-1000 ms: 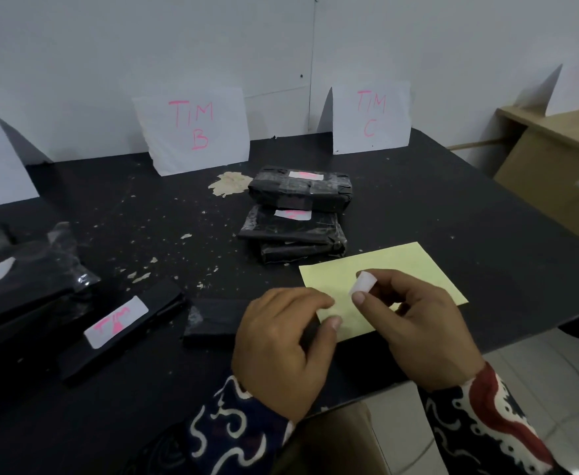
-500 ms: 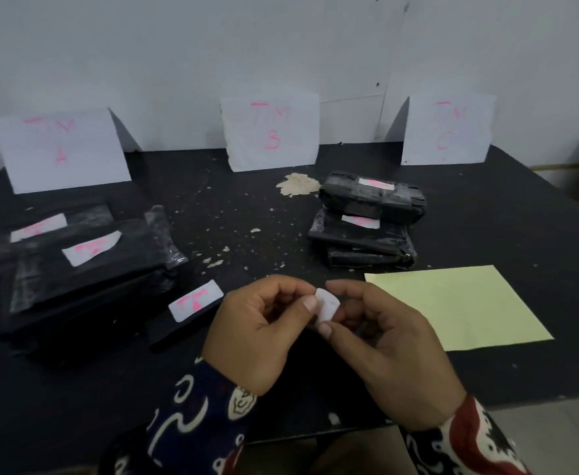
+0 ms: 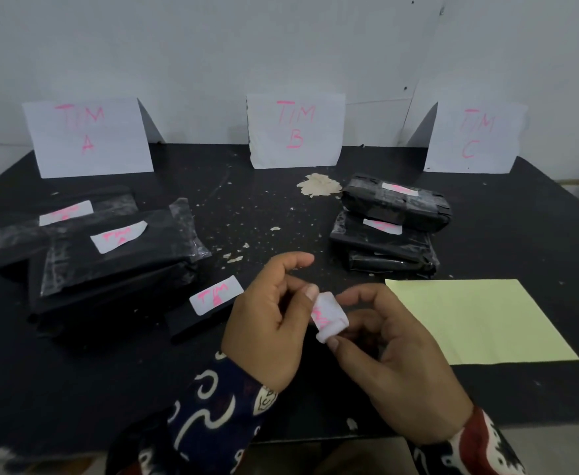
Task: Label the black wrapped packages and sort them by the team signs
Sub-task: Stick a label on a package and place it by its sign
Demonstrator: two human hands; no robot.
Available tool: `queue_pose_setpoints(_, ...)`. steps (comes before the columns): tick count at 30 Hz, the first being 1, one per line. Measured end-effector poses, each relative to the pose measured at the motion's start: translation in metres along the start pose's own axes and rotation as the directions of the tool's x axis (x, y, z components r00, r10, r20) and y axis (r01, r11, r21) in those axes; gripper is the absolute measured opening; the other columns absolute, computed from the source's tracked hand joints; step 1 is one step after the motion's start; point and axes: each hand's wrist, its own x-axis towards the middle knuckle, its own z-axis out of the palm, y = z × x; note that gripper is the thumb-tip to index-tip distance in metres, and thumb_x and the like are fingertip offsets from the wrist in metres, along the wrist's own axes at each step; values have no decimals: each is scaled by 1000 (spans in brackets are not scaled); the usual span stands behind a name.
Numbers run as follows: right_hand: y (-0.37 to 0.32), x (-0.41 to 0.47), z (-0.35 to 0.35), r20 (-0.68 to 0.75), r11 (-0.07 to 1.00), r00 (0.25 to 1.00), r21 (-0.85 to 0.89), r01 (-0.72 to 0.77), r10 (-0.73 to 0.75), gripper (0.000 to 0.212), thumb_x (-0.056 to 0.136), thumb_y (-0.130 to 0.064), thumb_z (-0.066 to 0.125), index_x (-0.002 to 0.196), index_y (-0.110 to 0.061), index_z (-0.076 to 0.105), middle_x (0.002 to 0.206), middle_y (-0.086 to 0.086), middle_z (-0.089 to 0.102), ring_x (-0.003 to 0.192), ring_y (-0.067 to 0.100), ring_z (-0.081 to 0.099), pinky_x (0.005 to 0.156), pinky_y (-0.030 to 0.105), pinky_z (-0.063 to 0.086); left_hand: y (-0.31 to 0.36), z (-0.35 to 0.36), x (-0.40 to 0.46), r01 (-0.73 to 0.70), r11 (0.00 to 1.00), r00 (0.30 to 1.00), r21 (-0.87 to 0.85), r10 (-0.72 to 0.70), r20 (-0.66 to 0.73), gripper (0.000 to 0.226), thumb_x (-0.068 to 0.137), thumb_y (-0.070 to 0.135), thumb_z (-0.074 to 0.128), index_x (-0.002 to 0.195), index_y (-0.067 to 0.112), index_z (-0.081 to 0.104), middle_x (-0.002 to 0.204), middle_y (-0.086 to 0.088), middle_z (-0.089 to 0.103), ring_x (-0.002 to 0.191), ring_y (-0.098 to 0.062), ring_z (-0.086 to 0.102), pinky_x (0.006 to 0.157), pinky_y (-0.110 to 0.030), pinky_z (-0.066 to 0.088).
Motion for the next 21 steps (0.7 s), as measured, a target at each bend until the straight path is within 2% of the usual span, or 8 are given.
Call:
queue_pose_setpoints(3,2,-1,2,-23,999,1000,-36,14,-15,35,84,-12,72,103,-30,49,87,-6,73,76,13,68,69,35,54,1,2,-1,-44,999,999,28,44,6,34,92,18,59,123,30,54,79,7,69,76,-12,68,73,-27,53)
queue_pose_setpoints(7,5,0,1,-66,960,974,-198,198,-215,25,82,-14,72,99,-27,60,100,-7,67,91,15,67,74,28,54,5,2,1,-62,997,998,42,61,33,39,92,14,62,126,30,51,76,8,70,73,-10,68,70,-20,52)
queue_pose_setpoints(9,6,1,0,-54,922,952,-271,275,-300,23,82,-15,71,102,-25,66,109,-9,62,102,13,63,81,23,53,5,1,3,-62,998,996,31,60,73,43,92,17,62,130,31,48,76,8,71,75,-10,69,74,-26,54)
queue_pose_setpoints(12,6,2,-2,-78,916,938,-254,309,-338,23,85,-22,70,108,-20,70,112,-9,62,105,8,63,85,17,51,5,2,4,-53,998,996,-24,55,73,47,92,28,61,135,31,43,82,8,73,79,-12,70,78,-33,56)
queue_pose_setpoints(15,4,2,-3,-153,910,921,-280,307,-358,29,80,-15,74,108,-19,71,109,-8,65,102,0,62,80,6,46,5,5,3,17,996,1000,-88,-17,2,52,86,39,59,136,32,44,98,10,73,88,-6,70,80,-25,55)
queue_pose_setpoints(17,4,1,-3,-192,905,912,-306,294,-362,35,77,-15,75,111,-18,70,110,-8,64,101,-1,61,80,5,45,7,6,2,81,990,997,-116,-82,-5,53,82,46,62,132,33,47,102,9,72,91,-3,69,78,-20,54)
queue_pose_setpoints(19,5,1,-3,-201,915,920,-299,271,-338,43,75,-18,76,118,-19,68,114,-10,61,96,4,62,77,7,47,9,6,2,161,975,987,-152,-155,47,54,81,55,66,126,29,52,96,6,73,85,-9,71,72,-27,57)
queue_pose_setpoints(21,7,1,-1,-197,920,926,-295,256,-321,51,74,-21,77,123,-20,65,118,-12,58,93,8,62,75,10,49,14,6,3,255,946,965,-200,-237,109,54,73,55,66,116,24,59,85,0,75,70,-16,72,61,-31,57)
